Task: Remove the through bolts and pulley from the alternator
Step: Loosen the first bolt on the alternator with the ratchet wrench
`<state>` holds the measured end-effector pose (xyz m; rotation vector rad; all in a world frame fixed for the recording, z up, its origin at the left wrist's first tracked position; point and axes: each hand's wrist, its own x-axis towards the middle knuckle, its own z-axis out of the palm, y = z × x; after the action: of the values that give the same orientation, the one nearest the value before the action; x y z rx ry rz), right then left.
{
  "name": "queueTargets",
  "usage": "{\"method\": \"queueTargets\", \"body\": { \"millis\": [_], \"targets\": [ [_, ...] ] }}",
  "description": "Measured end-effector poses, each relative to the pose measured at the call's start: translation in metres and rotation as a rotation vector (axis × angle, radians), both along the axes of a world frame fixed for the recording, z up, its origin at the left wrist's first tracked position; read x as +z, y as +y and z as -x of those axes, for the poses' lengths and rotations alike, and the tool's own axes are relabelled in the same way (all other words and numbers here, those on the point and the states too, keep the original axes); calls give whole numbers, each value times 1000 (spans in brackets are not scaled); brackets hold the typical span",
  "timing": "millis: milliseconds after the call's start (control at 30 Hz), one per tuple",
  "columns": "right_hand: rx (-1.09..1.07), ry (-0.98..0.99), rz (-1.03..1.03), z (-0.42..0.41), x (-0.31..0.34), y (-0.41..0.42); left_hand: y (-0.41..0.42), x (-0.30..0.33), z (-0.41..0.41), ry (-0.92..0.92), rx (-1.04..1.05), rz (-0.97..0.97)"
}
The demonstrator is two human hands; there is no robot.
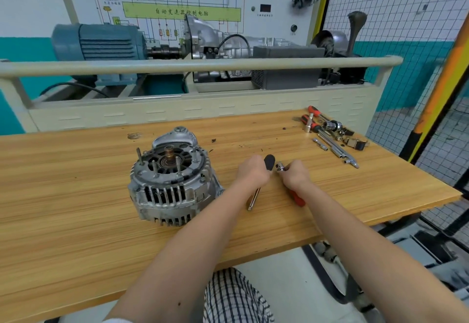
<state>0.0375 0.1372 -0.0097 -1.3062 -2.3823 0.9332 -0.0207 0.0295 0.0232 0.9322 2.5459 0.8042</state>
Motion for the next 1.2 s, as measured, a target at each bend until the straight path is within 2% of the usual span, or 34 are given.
{"method": "queueTargets", "body": {
  "millis": [100, 233, 333, 400, 500, 600, 667, 733, 967, 1200],
  "targets": [
    [30, 159, 104, -5, 0, -7, -4, 9, 0, -175, 50, -85],
    [77, 609, 386, -13, 36, -28, -18, 46, -2, -639, 151, -556],
    [273, 823, 562, -17, 84, -48, -39, 94, -3, -742, 93, -772],
    [417, 868, 618, -17, 112, -64, -58, 123, -1, -625, -12, -818],
    [541, 945, 713, -14, 144, -89, -89, 149, 6, -246, -141, -797],
    [640, 1067, 871, -14, 170, -109, -115, 161, 22, 21, -125, -784],
    [730, 1066, 887, -13, 184, -118, -127, 165, 34, 240, -102, -682],
    [799, 1006, 822, -9, 192, -128, -136, 164, 43, 376, -112, -570],
    [857, 853, 673, 10, 193, -148, -159, 154, 65, 478, -123, -486],
    [810, 767, 539, 23, 188, -154, -169, 144, 74, 420, -93, -504]
  ]
}}
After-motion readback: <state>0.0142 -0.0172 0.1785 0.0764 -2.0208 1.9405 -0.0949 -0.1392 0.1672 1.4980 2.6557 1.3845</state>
